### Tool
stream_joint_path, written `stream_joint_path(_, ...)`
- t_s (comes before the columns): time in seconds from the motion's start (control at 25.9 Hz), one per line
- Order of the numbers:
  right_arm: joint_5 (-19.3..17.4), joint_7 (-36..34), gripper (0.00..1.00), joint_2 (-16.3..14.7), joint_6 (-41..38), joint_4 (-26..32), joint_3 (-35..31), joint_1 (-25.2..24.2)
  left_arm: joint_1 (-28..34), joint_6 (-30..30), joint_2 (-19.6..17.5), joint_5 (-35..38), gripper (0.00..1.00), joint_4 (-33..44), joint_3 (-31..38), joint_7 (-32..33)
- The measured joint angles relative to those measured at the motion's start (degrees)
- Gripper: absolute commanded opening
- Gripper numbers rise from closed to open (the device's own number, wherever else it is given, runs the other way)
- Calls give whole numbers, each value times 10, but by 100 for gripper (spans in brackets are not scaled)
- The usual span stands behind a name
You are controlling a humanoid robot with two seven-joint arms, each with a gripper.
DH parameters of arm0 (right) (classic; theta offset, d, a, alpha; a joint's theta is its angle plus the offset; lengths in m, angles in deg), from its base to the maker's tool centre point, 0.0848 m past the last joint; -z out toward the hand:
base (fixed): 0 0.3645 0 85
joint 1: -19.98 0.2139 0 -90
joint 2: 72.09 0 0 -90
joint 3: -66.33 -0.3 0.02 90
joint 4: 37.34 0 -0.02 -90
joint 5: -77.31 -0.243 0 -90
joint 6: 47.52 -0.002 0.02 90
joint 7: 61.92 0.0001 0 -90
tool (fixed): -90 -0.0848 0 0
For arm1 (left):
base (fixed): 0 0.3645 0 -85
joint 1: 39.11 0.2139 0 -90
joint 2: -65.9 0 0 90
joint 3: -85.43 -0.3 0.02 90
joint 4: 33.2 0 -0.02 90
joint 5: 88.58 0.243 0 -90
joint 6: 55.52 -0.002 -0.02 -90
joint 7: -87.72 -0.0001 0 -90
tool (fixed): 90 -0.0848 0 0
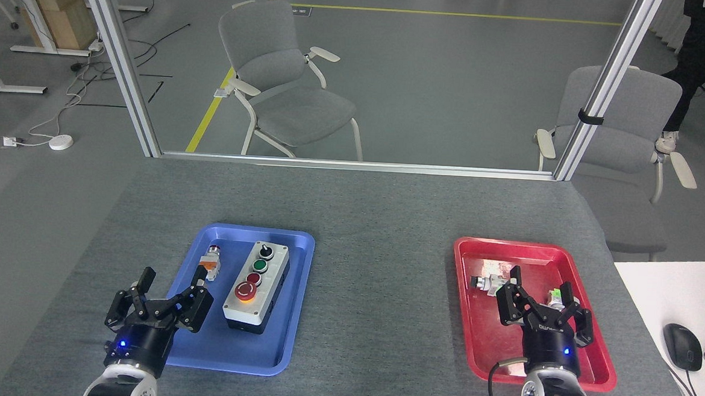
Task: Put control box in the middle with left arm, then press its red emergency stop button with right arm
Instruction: 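Move the left gripper down to the grey control box in the blue tray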
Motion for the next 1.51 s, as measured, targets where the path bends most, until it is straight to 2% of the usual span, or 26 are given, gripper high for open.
stream_joint_path(0.46,0,-1,100,0,0,0,0,0,20,12,1,-7,99,6,-3,2)
stream_joint_path(0.62,0,-1,99,1,0,0,0,0,45,48,2,-3,99,16,-6,-7)
stream_joint_path(0.81,0,-1,100,0,0,0,-1,0,62,83,19,-4,98,25,-6,-12)
stream_joint_path(0.97,0,-1,100,0,1,0,-1,0,65,88,25,4,95,26,-15,-13)
stream_joint_path(1.04,-1,-1,100,0,1,0,-1,0,65,88,26,15,86,24,-30,-13)
stream_joint_path(1.08,-1,-1,100,0,1,0,-1,0,65,87,26,25,86,22,-37,-13)
stream_joint_path(1.27,-1,-1,100,0,1,0,-1,0,58,71,40,91,90,-6,-57,-13)
stream_joint_path(1.39,-1,-3,100,0,1,0,-1,0,40,65,51,108,96,-37,-61,-13)
stream_joint_path(1.51,-1,-4,100,0,1,0,-1,0,16,52,54,114,97,-72,-63,-12)
